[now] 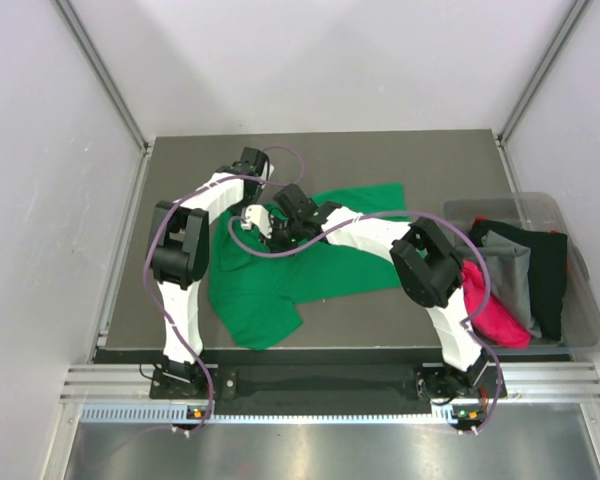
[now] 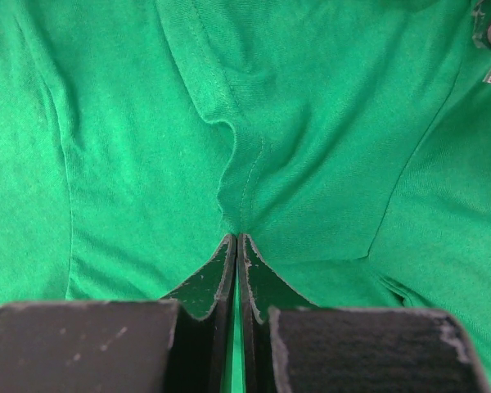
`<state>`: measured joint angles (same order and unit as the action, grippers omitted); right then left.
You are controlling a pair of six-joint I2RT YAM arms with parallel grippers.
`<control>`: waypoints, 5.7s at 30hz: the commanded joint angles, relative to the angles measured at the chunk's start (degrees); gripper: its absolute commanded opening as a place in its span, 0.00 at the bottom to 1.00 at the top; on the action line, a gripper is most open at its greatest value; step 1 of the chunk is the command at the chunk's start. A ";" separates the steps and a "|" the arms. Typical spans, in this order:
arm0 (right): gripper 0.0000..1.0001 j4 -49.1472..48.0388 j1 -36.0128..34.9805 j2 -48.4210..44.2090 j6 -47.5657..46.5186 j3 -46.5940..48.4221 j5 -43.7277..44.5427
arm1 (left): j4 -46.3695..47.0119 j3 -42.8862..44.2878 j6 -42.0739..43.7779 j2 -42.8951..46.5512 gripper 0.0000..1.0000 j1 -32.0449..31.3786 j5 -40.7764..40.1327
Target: Fold and stack the t-shirts
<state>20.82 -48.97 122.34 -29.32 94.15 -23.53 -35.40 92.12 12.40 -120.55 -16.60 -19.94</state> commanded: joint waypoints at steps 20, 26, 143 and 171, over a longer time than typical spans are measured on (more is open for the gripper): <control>0.00 -1.74 0.19 0.00 0.49 -0.46 -1.78 | 2.70 2.46 1.31 -1.53 0.00 -0.01 -6.24; 0.00 -1.75 0.19 0.09 0.41 -0.81 -1.87 | 5.25 1.93 2.19 2.07 0.00 2.01 -7.30; 0.27 -3.41 -0.69 0.00 0.40 -1.69 1.29 | -8.03 14.59 -11.17 -6.89 0.06 17.64 33.91; 0.45 1.68 13.11 15.29 10.95 25.73 3.29 | 8.59 -2.03 -12.31 7.44 0.26 17.57 32.07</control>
<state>22.39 -35.57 137.86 -18.20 115.04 -23.07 -27.64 90.48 0.12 -112.36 0.78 7.79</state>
